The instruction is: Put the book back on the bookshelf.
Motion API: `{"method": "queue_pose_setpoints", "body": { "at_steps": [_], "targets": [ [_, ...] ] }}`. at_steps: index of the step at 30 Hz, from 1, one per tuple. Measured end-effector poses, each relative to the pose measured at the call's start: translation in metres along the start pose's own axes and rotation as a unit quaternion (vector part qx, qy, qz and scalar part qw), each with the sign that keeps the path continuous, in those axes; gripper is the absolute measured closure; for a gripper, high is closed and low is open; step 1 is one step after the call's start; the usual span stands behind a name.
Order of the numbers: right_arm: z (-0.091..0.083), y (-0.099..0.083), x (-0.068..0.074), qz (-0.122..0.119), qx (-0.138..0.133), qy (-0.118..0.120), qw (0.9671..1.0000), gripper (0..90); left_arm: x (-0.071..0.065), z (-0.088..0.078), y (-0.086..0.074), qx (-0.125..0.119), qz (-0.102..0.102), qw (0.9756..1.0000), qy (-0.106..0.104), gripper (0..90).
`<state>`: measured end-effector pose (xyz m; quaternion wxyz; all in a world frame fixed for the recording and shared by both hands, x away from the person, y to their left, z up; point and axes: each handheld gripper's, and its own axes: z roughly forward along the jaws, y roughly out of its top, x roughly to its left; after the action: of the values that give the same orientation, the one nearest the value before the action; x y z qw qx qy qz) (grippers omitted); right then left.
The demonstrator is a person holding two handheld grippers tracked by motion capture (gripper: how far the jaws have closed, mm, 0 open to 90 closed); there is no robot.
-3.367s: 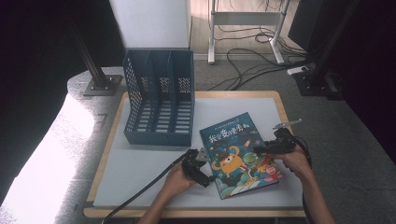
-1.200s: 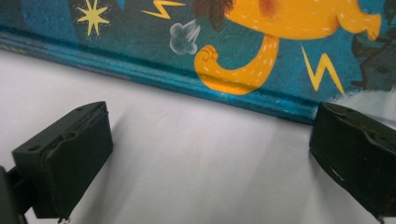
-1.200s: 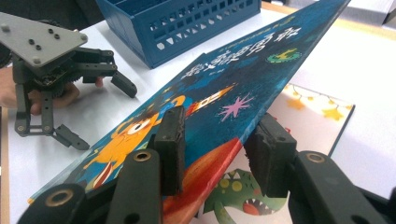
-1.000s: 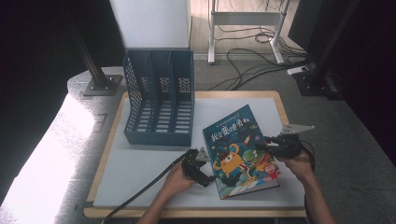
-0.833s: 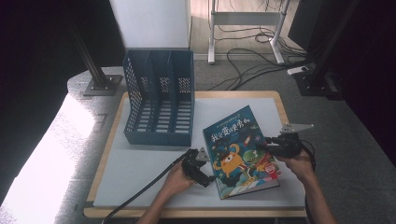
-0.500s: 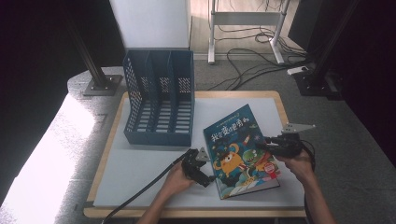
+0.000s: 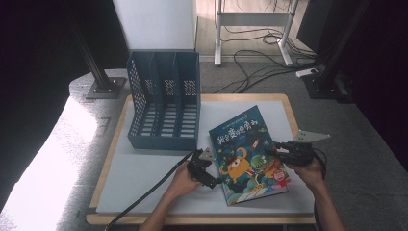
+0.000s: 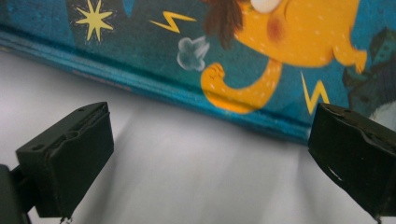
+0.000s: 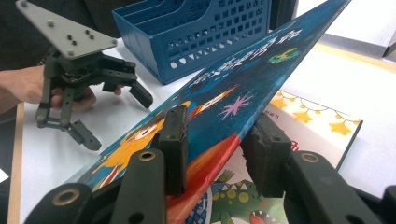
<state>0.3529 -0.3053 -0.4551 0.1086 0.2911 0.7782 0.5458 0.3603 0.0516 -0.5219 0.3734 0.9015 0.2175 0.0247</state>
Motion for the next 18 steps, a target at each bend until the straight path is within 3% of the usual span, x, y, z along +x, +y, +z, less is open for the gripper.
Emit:
{"method": "queue_pose_setpoints", "body": {
  "at_steps": [2, 5, 8, 11, 18],
  "targets": [
    [-0.001, 0.000, 0.001, -0.005, -0.004, 0.001, 1.0000, 61.0, 0.001, 0.003, 0.003, 0.012, 0.005, 0.9999, -0.004, 0.0],
    [-0.002, 0.000, 0.002, -0.007, -0.007, -0.001, 1.0000, 61.0, 0.002, 0.005, 0.007, 0.003, -0.003, 1.0000, -0.006, 0.0],
    [-0.003, 0.000, 0.003, -0.010, -0.008, 0.000, 0.9999, 60.9, 0.006, 0.009, 0.008, 0.012, -0.008, 0.9996, -0.025, 0.0],
    [-0.004, 0.000, 0.003, -0.013, -0.010, -0.001, 0.9999, 61.0, 0.010, 0.011, 0.010, 0.005, -0.018, 0.9989, -0.044, 0.0],
    [-0.005, -0.001, 0.004, -0.014, -0.018, 0.002, 0.9997, 60.9, 0.013, 0.013, 0.011, -0.009, -0.038, 0.9972, -0.065, 0.0]
  ]
}}
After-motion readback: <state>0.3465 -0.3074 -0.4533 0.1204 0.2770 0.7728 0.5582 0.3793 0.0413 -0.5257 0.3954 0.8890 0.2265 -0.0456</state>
